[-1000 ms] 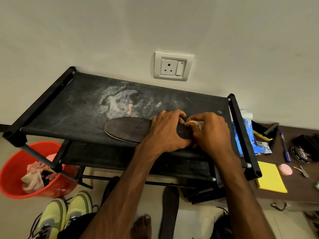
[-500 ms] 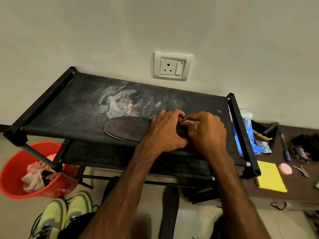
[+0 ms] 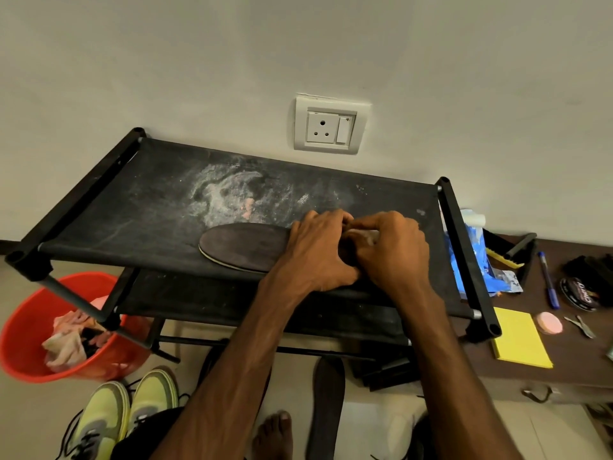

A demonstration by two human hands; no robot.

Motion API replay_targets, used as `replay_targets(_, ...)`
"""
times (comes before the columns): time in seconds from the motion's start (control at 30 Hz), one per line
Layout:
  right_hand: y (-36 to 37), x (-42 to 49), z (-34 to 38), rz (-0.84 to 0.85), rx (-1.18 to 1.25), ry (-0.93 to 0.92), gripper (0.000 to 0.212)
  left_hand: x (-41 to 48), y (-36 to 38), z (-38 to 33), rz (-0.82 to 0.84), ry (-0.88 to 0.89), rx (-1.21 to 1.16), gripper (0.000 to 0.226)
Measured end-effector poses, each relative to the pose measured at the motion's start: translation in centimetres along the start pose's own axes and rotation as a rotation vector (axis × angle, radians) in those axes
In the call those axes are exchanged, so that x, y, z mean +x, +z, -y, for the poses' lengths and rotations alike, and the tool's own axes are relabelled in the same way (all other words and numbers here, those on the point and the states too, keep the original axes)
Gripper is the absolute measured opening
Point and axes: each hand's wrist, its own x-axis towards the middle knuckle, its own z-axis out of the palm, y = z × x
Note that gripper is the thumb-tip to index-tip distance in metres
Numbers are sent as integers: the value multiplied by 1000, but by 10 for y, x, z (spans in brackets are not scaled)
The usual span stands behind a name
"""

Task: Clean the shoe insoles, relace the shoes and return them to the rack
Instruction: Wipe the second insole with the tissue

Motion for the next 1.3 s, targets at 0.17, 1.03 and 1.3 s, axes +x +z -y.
replay_targets(0.17, -11, 4, -7, 204, -20, -83, 18, 0, -2, 1, 14, -10, -17, 87)
replay_targets(1.03, -17, 2, -40, -315, 384, 203, 10, -3, 1, -3, -26, -4, 61, 90)
replay_targets(1.3, -29, 2, -49, -141, 306, 139, 14, -1, 1, -2, -18, 2, 57, 89)
